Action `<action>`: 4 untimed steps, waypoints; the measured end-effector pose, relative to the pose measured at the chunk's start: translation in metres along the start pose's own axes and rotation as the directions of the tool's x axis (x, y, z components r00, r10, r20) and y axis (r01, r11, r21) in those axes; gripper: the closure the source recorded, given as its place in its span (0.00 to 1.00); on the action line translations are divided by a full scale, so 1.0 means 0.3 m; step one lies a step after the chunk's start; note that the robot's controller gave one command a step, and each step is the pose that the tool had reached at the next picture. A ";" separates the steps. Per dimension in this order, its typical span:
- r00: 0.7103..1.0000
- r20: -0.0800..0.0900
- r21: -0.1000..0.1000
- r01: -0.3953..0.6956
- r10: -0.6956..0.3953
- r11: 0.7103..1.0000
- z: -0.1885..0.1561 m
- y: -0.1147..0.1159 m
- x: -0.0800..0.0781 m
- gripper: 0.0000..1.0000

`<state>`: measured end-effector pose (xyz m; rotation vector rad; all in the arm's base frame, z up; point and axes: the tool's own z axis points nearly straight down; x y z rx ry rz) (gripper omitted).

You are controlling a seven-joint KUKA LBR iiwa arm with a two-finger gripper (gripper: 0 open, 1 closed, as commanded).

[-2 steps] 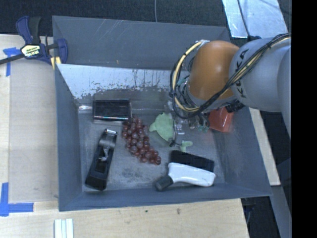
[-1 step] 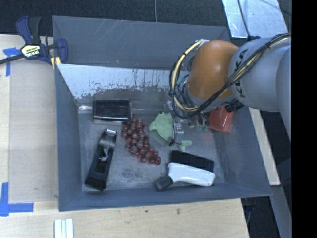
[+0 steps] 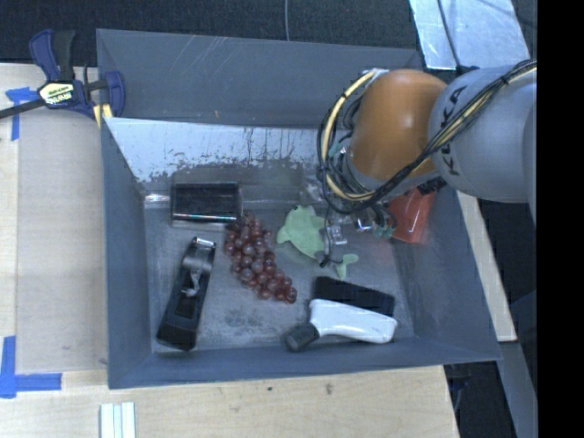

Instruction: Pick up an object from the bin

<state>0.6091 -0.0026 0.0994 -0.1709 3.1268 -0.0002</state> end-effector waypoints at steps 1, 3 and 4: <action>0.995 0.012 0.002 -0.098 0.098 0.995 0.052 0.015 -0.030 1.00; 0.997 0.025 0.004 -0.073 0.073 0.997 0.071 0.010 -0.058 1.00; 0.997 0.025 0.004 -0.073 0.073 0.997 0.071 0.010 -0.058 1.00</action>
Offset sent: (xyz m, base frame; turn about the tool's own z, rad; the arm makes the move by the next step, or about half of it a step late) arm 0.0000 0.0000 0.0000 0.0000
